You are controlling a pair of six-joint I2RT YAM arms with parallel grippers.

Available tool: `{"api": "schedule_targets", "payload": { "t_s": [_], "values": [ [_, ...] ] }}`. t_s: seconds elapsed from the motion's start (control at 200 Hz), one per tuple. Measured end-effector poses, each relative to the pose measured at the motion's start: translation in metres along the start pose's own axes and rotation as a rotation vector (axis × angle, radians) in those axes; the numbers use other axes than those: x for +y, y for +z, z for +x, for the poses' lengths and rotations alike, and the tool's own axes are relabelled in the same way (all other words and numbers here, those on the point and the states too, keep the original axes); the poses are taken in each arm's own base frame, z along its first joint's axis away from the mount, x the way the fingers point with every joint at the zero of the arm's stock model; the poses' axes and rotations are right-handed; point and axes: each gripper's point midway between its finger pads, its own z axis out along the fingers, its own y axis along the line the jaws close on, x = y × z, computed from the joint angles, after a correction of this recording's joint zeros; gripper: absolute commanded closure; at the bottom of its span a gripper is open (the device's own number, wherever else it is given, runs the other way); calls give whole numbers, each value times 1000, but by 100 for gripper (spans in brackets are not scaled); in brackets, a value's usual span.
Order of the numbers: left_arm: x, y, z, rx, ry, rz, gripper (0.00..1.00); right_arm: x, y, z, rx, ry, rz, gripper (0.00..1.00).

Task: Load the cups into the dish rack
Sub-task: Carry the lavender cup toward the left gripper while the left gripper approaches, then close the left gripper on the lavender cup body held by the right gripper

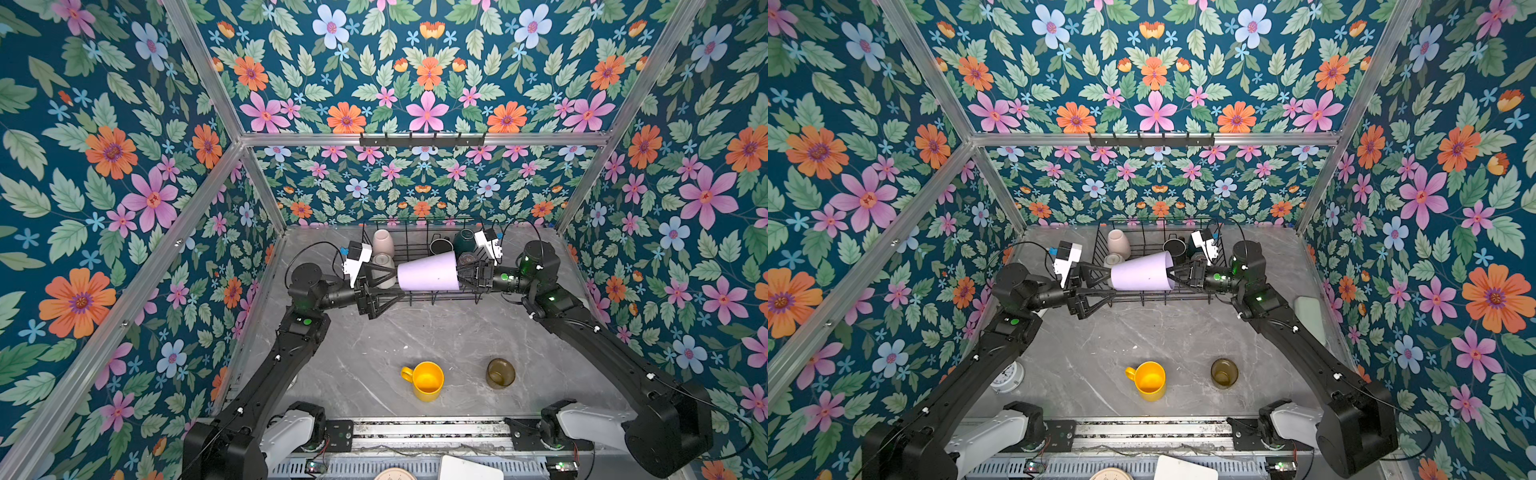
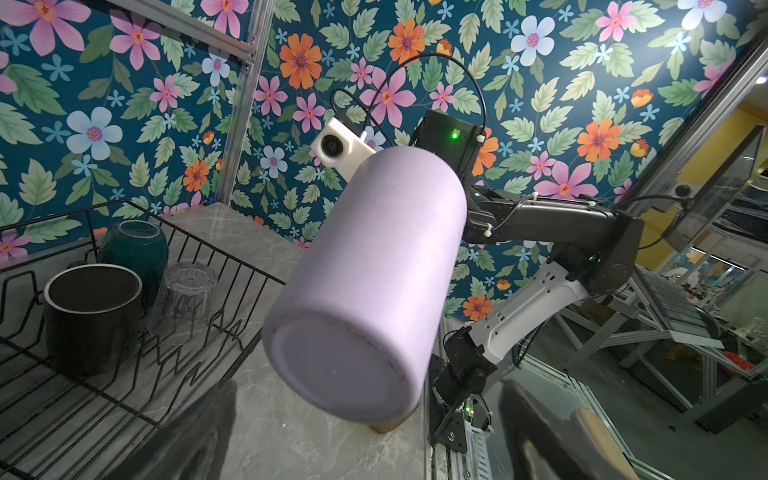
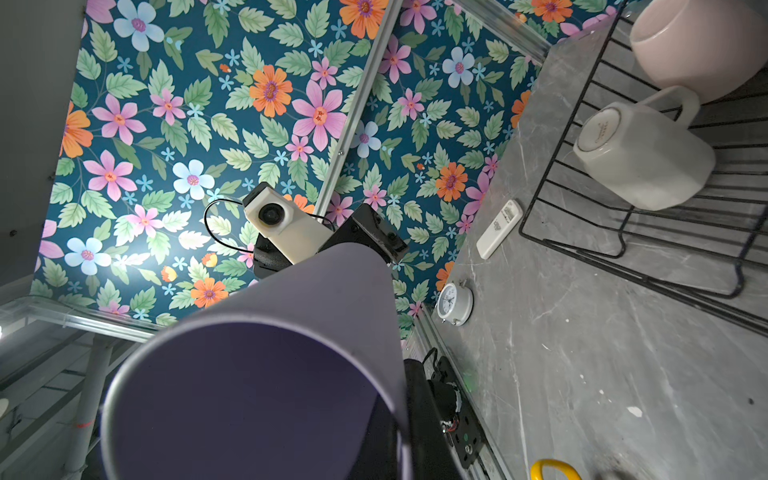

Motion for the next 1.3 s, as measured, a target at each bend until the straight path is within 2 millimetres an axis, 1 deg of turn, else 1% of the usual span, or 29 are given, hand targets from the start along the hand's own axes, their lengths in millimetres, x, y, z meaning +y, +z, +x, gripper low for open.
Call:
{"api": "schedule_targets", "payload": {
  "t_s": [0.1,0.25,0.49,0.83,1.09,1.3],
  "values": [
    [-2,0,-2,-3,0,9,0,6,5,2,19,-12,-21,100],
    [-5,1,-3,-8,7,18,0,6,10,6,42,-17,-38,100],
    [-14,0,-8,-25,15,61,0,13,19,17,91,-28,-78,100],
    [-26,-1,-12,-40,29,108,0,13,37,17,113,-14,-113,100],
    [-30,-2,-12,-39,32,119,1,13,49,15,127,0,-144,100],
    [-32,-3,-13,-39,24,124,2,16,58,18,155,4,-175,100]
  ]
}}
